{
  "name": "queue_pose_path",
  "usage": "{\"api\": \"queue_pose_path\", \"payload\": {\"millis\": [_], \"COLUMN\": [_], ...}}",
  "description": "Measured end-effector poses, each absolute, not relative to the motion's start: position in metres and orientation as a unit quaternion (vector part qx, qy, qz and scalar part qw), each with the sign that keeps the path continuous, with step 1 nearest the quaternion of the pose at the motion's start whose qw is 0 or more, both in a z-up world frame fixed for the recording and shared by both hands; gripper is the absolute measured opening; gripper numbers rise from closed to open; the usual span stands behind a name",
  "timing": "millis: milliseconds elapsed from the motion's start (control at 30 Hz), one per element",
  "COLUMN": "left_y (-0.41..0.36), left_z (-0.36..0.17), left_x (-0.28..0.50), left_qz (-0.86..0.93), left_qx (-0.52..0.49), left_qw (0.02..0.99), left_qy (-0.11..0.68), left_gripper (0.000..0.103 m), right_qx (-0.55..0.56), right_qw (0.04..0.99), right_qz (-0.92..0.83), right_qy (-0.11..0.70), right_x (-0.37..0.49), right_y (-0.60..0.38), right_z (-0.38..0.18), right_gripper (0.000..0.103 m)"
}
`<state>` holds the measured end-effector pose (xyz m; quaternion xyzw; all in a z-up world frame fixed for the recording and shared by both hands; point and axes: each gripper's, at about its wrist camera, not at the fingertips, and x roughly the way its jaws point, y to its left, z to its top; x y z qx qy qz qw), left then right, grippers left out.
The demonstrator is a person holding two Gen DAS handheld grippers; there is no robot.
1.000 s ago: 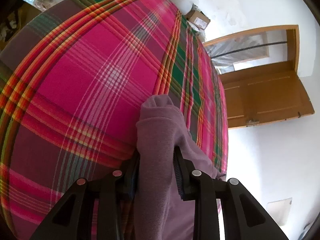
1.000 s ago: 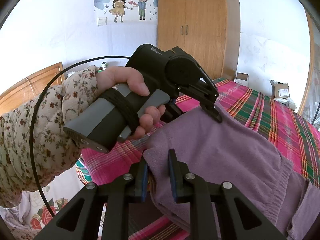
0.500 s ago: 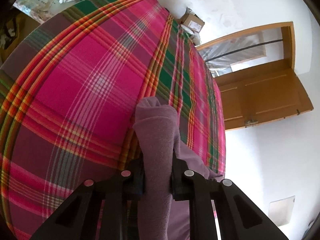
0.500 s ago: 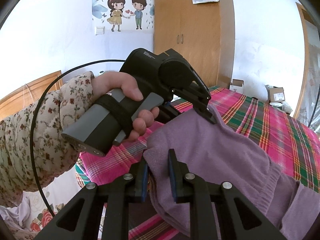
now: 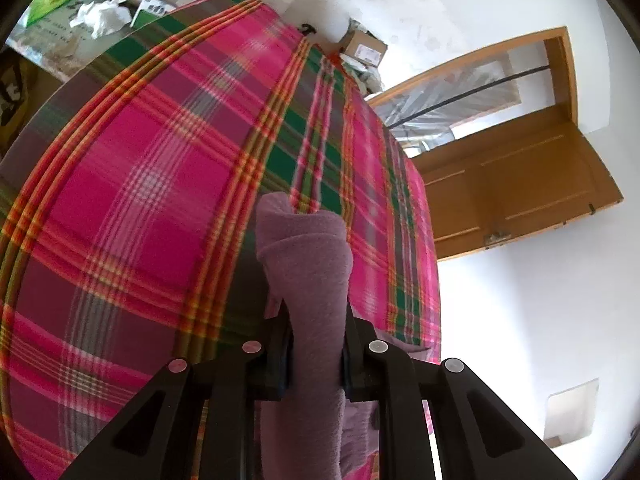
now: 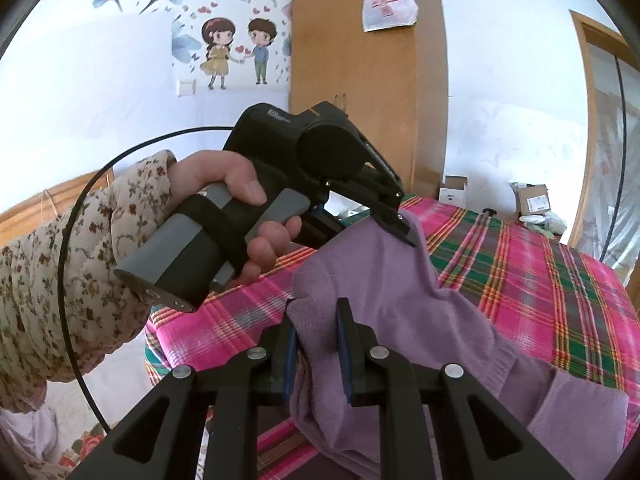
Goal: Fold clothes
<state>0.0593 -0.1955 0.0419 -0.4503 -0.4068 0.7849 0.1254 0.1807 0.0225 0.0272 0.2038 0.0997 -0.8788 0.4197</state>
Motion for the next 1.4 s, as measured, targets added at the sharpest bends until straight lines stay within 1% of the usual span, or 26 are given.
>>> {"api": "queue_pose_path", "payload": {"millis": [433,867,1100,1400], "left_y": [-0.15,-0.067,-0.019,0.027], "left_z": [0.083,0.111,0.114,0.107], "left_x": [0.046,0.021,0.009,-0.01], "left_qz": [0.804,0.796,0.786,0.771], "left_qx": [-0.436,-0.439,-0.455,-0.477], "left_qw": [0.149,0.225,0.263,0.29], "left_qy": [-0.376,-0.351,-0.327,-0.307], "left_gripper": [0.019,0.019,0.019,0.019], "right_qx": [0.17,0.155,0.161,0.177], "right_qw": [0.376,0.304,0.264,0.206], "right_qz": [-0.909,-0.94,-0.951,-0.962], "right_qy": [0.063,0.014,-0.008,-0.037], "right_x": [0.185,0.177,0.174,0.162], "right_y": [0.075,0.152,0.185,0.227], "right_z": [0.062,0.081,0.079,0.072], "right_gripper": [0.018,0.018,0.018,0.018]}}
